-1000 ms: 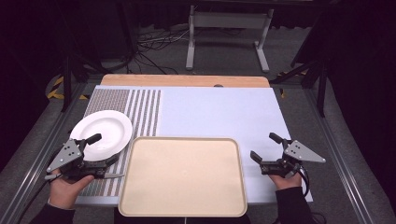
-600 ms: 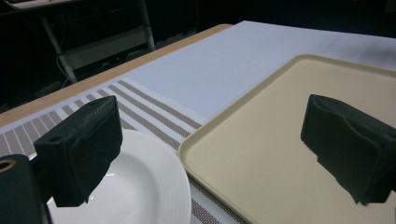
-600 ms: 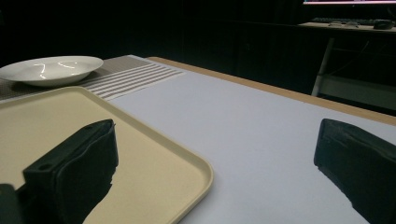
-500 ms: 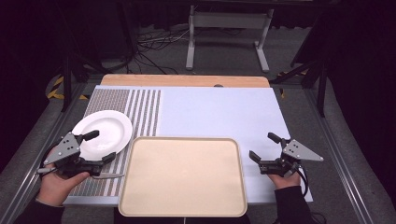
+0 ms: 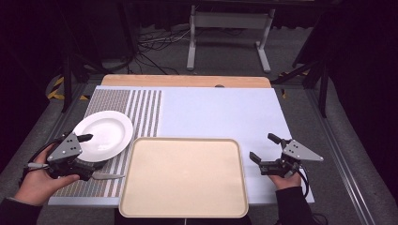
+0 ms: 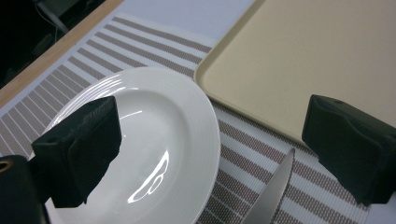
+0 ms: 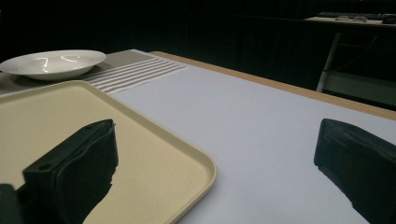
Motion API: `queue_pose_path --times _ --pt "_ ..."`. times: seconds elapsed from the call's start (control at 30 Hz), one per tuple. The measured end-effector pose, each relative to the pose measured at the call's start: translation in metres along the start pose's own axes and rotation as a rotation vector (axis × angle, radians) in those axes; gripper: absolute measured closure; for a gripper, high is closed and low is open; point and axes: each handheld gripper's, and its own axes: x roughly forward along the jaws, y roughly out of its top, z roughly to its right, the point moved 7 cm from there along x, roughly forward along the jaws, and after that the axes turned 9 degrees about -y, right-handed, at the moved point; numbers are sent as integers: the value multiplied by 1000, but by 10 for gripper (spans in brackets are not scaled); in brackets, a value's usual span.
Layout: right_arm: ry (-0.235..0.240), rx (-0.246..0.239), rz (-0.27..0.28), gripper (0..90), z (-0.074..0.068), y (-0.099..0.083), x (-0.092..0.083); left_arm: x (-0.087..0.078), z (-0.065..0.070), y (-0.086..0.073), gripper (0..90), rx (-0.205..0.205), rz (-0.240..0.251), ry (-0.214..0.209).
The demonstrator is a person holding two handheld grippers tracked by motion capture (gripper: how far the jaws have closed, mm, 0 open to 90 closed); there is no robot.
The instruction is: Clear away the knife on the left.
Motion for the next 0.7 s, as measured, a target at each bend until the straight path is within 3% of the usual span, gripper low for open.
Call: queue_pose_path --times 0.43,0.7 --pt "0 1 -10 5 0 -2 1 -7 -3 -12 64 61 -189 -34" --pt "7 6 -12 5 -1 -2 2 -10 -5 -19 68 88 -277 -42"
